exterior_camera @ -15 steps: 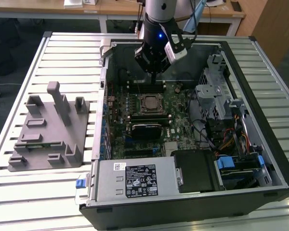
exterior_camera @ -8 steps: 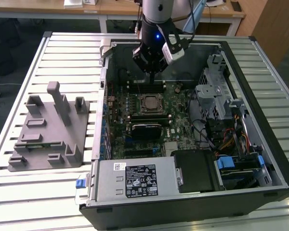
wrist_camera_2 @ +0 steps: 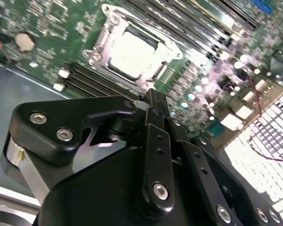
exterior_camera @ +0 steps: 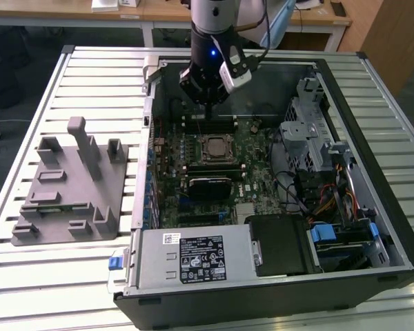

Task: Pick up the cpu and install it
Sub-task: 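Install the first cpu locking lever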

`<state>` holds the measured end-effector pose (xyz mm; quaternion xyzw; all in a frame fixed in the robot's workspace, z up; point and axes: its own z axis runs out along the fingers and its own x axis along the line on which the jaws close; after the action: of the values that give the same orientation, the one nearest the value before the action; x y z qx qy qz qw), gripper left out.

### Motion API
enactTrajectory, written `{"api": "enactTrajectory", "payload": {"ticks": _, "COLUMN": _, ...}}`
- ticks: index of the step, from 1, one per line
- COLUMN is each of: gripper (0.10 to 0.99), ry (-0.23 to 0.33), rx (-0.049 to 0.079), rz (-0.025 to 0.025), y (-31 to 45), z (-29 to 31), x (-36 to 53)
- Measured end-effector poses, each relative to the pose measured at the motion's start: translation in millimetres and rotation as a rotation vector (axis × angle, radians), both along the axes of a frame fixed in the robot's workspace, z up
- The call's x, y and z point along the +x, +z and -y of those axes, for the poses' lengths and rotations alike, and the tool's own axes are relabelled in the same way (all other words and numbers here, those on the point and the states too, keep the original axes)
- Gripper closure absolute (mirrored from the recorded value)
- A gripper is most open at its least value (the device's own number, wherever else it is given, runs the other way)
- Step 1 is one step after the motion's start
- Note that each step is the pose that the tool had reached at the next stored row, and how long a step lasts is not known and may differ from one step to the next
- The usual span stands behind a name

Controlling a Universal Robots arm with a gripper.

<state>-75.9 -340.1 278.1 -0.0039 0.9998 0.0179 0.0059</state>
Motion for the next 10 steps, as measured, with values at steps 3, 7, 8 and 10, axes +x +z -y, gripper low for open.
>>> {"api": "enactTrajectory", "payload": {"ticks": 3, "gripper": 0.973, "ry": 0.0, "rx": 0.0, "rz": -0.0001, "y": -1.0, "z": 0.0, "x": -12.4}}
{"api": "enactTrajectory", "payload": {"ticks": 7, "gripper": 0.973, "ry": -0.001, "rx": 0.0, "rz": -0.0001, "y": -2.8, "z": 0.0, "x": -22.6}}
{"api": "enactTrajectory", "payload": {"ticks": 8, "gripper": 0.973, "ry": -0.001, "rx": 0.0, "rz": 0.0, "y": -3.1, "z": 0.0, "x": -24.0}}
{"api": "enactTrajectory", "payload": {"ticks": 10, "gripper": 0.973, "ry": -0.002, "rx": 0.0, "rz": 0.0, "y": -3.6, "z": -0.1, "x": -26.6}}
